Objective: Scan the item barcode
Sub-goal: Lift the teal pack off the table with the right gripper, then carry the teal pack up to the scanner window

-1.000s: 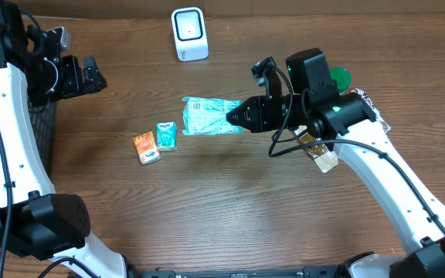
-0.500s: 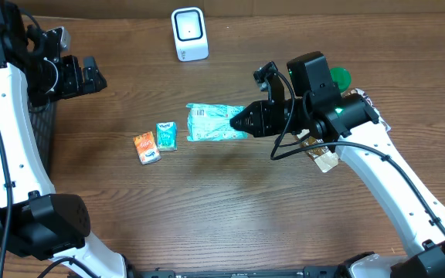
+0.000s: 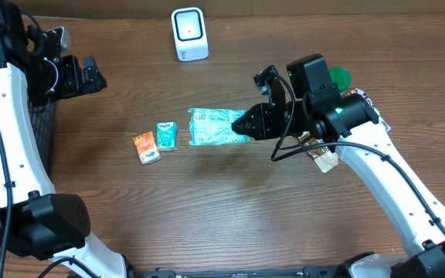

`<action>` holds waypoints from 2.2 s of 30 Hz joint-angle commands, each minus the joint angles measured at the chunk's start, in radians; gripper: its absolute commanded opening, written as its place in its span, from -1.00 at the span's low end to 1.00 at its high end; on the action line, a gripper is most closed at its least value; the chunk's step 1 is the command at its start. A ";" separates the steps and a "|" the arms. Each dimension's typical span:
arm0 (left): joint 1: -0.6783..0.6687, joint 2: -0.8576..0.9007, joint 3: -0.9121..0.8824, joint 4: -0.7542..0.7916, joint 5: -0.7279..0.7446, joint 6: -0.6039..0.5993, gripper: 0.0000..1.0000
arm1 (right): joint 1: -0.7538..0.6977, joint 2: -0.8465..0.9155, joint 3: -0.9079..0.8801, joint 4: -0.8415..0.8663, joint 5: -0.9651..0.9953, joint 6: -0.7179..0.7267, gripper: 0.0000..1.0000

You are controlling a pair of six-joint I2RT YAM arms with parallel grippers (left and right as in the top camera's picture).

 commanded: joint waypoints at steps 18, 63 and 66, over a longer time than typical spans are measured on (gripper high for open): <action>0.003 -0.002 0.009 0.002 -0.002 0.016 0.99 | 0.003 -0.030 0.008 0.018 0.095 -0.010 -0.92; 0.003 -0.002 0.009 0.002 -0.002 0.016 0.99 | 0.134 0.562 1.066 -0.216 1.031 -0.280 -0.92; 0.003 -0.002 0.009 0.002 -0.002 0.016 0.99 | 0.172 0.635 1.054 -0.053 1.226 -0.420 -0.92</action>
